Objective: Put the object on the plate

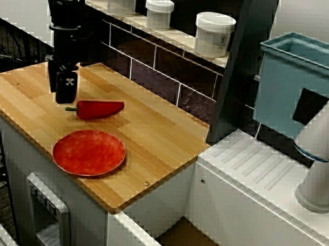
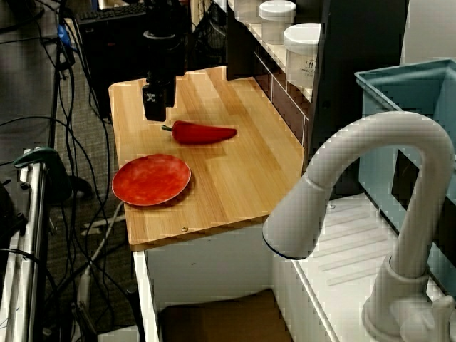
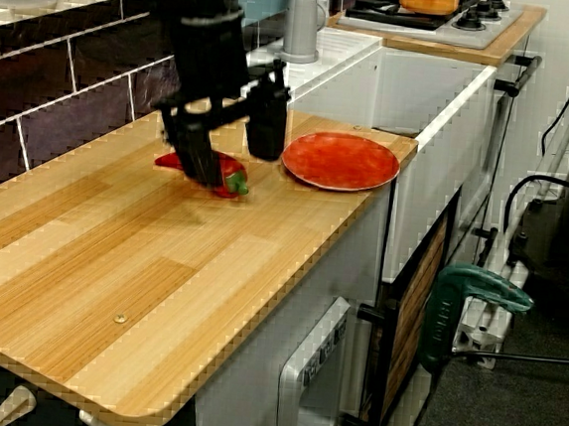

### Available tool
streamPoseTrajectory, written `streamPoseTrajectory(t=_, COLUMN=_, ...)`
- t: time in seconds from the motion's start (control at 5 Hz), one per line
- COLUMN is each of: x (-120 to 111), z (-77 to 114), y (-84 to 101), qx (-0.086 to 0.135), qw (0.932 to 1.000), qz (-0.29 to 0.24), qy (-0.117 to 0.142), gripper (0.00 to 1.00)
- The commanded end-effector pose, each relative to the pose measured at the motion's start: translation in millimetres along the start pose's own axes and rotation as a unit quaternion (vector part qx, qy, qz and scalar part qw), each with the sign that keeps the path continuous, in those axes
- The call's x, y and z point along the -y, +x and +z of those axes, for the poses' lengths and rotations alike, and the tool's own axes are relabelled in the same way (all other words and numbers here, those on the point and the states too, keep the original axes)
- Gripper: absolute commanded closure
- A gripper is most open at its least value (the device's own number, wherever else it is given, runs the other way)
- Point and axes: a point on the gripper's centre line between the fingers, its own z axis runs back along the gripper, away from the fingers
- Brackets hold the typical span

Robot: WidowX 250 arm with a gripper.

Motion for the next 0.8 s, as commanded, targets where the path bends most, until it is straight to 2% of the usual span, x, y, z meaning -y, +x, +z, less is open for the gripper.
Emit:
streamPoseTrajectory(t=0.0, x=21.2, z=28.0, y=12.2, qx=0.036, qw=0.9990, qz=0.010, qy=0.023, gripper=0.00)
streamPoseTrajectory(t=0.2, x=20.0, z=22.1, y=20.1, qx=0.039, qw=0.9987, qz=0.022, qy=0.024, gripper=0.00)
streamPoseTrajectory(t=0.6, x=13.1, z=-6.7, y=31.6, qx=0.030, qw=0.9981, qz=0.033, qy=0.042, gripper=0.00)
